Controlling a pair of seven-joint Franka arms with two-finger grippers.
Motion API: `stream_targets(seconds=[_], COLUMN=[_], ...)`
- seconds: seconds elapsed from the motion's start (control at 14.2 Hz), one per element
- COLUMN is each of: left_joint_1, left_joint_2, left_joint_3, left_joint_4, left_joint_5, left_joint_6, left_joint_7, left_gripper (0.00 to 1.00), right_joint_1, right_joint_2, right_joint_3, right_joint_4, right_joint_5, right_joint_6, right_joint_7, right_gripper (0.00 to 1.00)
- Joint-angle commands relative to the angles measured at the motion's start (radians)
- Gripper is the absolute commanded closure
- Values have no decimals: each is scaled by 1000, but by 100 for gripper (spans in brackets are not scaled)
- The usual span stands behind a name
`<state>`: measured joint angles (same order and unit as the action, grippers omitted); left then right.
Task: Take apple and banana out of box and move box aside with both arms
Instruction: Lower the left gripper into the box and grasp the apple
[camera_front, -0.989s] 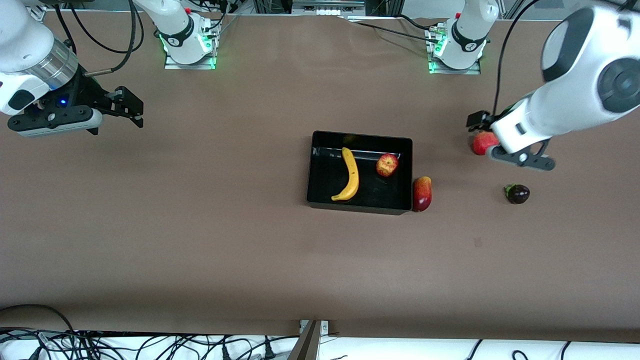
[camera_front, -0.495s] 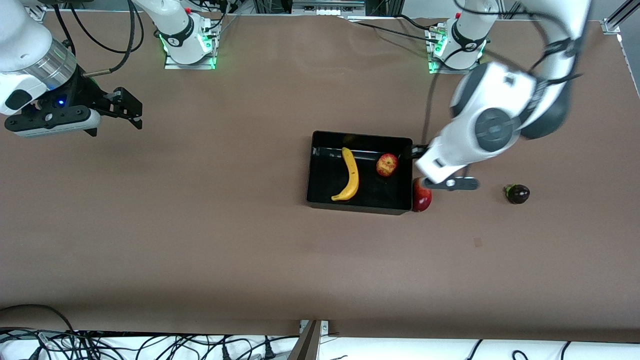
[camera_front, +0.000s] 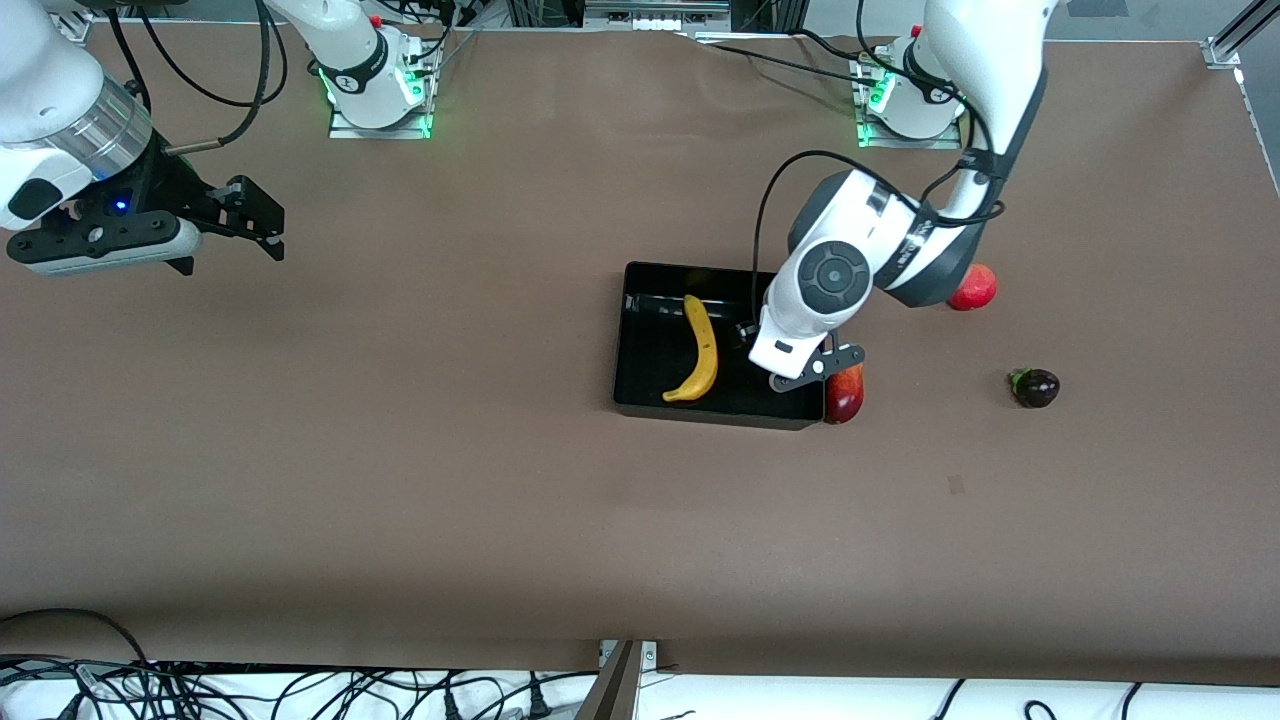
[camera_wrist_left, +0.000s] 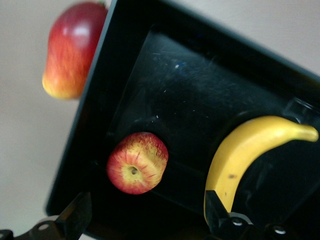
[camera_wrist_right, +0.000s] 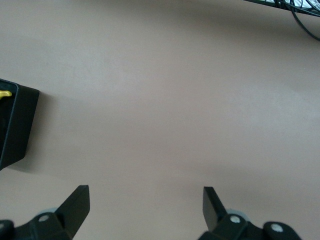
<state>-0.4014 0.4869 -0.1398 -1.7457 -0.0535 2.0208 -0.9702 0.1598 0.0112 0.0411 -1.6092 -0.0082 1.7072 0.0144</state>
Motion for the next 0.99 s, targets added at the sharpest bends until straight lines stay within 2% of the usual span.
stream_targets(seconds=[0.0, 0.14, 0.35, 0.92], left_joint_1=[-33, -42, -37, -30], left_joint_2=[-15, 5, 10, 30], left_joint_3=[11, 11, 11, 12], left_joint_4=[-57, -69, -135, -137], left_joint_5=[38, 43, 98, 138], left_joint_6=[49, 58, 159, 161], left_joint_7=[-180, -209, -213, -162], left_gripper=[0, 0, 0, 0], right_joint_1=[4, 4, 6, 15], right_joint_2=[-2, -4, -2, -2], right_joint_3=[-1, -3, -1, 2], right_joint_4=[2, 2, 2, 2], right_joint_5=[-16, -16, -18, -19], right_joint_6=[-6, -8, 0, 8], right_joint_7=[4, 4, 6, 6], right_gripper=[0, 0, 0, 0])
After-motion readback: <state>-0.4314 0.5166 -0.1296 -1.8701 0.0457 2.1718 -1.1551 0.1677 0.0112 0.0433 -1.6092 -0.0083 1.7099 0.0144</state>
